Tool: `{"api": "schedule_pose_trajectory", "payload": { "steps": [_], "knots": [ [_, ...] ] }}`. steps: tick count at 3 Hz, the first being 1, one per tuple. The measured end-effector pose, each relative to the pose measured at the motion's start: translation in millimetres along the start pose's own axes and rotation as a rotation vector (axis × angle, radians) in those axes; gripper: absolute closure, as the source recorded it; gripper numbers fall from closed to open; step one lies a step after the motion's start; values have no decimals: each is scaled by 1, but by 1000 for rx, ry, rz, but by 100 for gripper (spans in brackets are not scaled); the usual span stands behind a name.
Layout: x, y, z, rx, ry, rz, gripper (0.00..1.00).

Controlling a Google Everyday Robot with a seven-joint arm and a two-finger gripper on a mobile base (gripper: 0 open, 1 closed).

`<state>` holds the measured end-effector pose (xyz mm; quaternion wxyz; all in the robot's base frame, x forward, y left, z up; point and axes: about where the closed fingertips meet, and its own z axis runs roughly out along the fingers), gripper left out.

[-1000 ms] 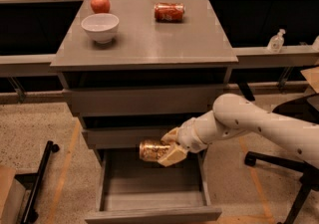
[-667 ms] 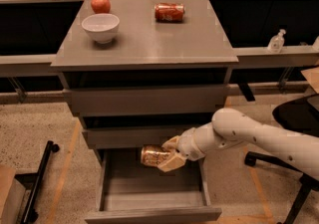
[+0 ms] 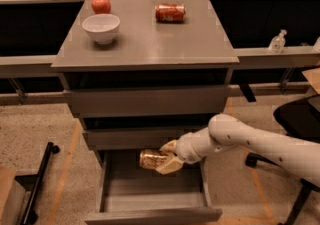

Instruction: Place orange can into bottom drawer

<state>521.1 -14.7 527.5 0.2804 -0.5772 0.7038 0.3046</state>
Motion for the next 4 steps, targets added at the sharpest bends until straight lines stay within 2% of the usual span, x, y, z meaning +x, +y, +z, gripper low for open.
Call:
{"api": "schedule_pose_trajectory", "payload": {
  "steps": [1,2,3,4],
  "knots": [
    [28,-22,42,-43,-43,16,100],
    [27,-22,42,-44,-43,14,100],
    [47,-25,68,-59,-54,21,100],
    [88,-35,101,-84,-82,65,100]
  ]
}}
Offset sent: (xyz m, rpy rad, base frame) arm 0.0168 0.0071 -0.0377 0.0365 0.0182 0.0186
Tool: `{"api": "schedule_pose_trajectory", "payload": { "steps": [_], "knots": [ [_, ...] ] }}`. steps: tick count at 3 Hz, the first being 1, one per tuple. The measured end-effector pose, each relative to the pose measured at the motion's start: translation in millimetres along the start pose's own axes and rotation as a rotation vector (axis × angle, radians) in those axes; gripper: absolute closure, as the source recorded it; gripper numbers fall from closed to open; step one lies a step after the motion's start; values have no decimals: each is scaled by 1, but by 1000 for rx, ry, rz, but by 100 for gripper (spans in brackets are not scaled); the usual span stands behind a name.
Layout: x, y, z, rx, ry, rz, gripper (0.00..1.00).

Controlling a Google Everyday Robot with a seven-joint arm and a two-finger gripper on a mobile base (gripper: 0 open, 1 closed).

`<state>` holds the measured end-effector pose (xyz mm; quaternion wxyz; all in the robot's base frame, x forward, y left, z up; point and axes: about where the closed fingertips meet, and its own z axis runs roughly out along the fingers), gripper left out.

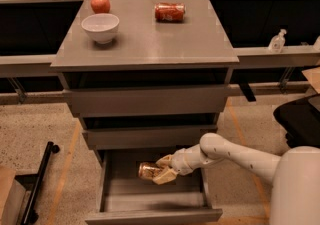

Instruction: Place orange can into bottom drawer

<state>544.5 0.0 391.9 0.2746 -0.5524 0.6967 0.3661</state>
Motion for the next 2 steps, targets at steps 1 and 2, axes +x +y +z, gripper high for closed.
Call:
{"api": "schedule_pose_trajectory", "payload": {
  "steps": [1,2],
  "knots": [
    [65,-20,36,-29,-10,94,100],
    [129,-37,69,-47,-13,208,100]
  ]
}}
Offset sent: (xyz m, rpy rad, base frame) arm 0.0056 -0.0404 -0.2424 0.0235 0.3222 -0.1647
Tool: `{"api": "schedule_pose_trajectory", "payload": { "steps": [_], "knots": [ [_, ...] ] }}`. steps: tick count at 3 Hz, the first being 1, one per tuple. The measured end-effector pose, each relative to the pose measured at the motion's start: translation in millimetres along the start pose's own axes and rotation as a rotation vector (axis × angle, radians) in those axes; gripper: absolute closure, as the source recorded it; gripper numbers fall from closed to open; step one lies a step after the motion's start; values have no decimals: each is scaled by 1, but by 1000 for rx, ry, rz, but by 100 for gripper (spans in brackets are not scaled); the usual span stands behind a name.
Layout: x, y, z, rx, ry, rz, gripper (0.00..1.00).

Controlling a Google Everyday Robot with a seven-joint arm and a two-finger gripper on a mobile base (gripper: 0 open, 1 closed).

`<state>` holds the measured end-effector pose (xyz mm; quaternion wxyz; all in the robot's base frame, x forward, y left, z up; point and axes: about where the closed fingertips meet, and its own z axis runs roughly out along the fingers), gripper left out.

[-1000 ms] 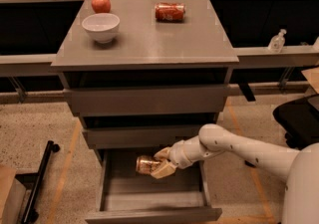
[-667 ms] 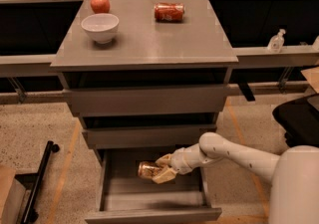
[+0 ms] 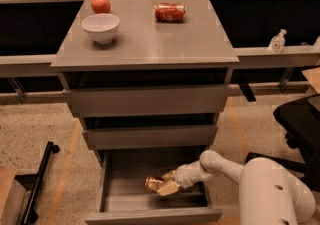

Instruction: Place orange can into bottom drawer

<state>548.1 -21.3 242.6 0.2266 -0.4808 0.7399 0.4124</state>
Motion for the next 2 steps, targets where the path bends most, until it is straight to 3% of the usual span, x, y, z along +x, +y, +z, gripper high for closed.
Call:
{"api": "schedule_pose_trajectory", "payload": {
  "steps": [1,2],
  "knots": [
    [42,-17,22,-10,-12,81,85],
    [47,-22,25,-4,-17,88,62]
  ]
}}
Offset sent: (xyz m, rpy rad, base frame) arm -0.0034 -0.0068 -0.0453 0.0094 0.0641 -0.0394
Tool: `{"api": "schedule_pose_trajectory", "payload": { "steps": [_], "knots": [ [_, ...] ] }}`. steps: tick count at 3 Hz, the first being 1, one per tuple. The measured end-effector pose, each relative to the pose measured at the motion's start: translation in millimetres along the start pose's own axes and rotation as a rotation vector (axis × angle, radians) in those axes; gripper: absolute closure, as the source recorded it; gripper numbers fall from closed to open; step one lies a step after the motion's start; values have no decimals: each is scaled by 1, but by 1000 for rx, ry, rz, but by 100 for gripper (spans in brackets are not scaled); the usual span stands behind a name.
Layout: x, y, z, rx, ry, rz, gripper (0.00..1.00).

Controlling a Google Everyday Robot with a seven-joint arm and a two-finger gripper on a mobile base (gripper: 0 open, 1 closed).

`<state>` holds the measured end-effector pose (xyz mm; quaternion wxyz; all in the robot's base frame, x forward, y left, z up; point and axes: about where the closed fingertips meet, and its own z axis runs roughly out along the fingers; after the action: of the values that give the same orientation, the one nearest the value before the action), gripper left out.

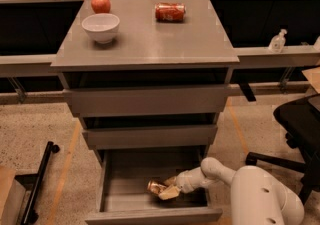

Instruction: Place orange can into bottom drawer

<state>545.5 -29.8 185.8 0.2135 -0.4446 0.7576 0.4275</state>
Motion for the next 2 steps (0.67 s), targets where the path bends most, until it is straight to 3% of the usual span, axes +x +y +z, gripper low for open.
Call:
{"api": "schedule_pose_trajectory", "payload": {
  "steps": [2],
  "knots": [
    [1,3,5,-9,1,2,15]
  ]
}}
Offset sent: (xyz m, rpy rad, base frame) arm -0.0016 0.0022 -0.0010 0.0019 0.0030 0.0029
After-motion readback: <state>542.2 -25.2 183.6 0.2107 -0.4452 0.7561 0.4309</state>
